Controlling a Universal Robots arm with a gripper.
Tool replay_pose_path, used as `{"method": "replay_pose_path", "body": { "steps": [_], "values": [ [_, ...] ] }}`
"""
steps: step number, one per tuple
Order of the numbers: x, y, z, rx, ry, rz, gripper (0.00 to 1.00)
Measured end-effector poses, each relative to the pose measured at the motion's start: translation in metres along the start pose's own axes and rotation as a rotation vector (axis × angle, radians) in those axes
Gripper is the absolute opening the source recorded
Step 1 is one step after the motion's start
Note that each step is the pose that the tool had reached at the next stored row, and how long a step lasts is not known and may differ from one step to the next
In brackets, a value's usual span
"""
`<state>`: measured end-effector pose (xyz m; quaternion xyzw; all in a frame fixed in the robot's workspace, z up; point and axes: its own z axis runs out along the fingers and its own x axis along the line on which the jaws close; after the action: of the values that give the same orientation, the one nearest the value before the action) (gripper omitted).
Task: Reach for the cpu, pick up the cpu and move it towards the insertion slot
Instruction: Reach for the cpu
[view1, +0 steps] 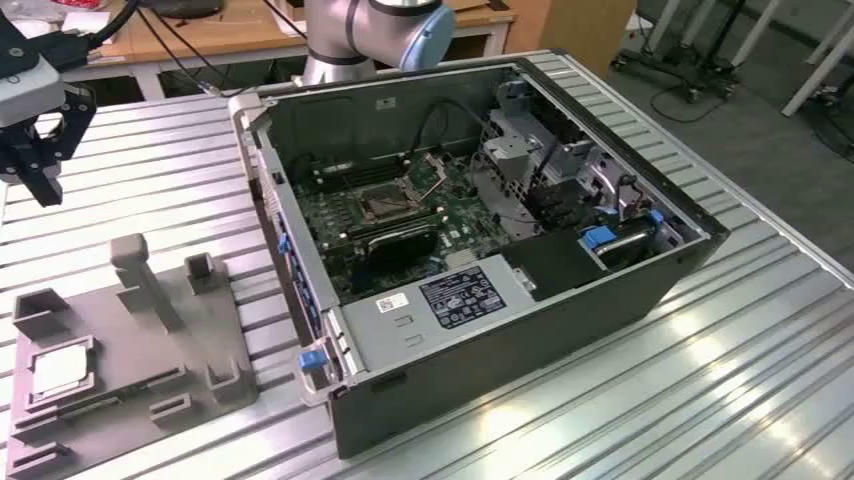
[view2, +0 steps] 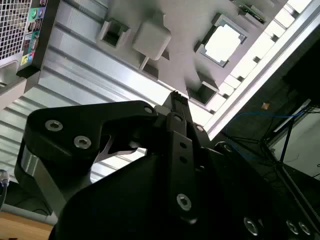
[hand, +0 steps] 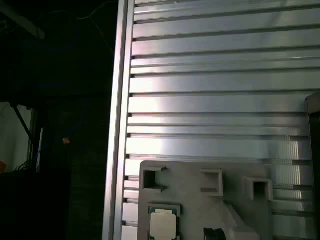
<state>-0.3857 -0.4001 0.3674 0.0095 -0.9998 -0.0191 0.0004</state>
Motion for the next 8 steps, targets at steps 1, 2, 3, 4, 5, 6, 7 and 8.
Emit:
{"method": "replay_pose_path", "body": {
  "steps": [1, 2, 3, 4, 5, 6, 7, 8],
  "values": [
    [0.0, 0.0, 0.0, 0.0, 0.0, 0.0, 0.11],
    [0.0, 0.0, 0.0, 0.0, 0.0, 0.0, 0.11],
    [0.0, 0.0, 0.0, 0.0, 0.0, 0.0, 0.11],
    [0.0, 0.0, 0.0, 0.0, -0.0001, 0.0, 0.11],
    [0.0, 0.0, 0.0, 0.0, 0.0, 0.0, 0.11],
    [0.0, 0.0, 0.0, 0.0, 0.0, 0.0, 0.11],
    [0.0005, 0.0, -0.0001, 0.0001, 0.0002, 0.0, 0.11],
    [0.0012, 0.0, 0.0, 0.0001, 0.0001, 0.0, 0.11]
  ]
}}
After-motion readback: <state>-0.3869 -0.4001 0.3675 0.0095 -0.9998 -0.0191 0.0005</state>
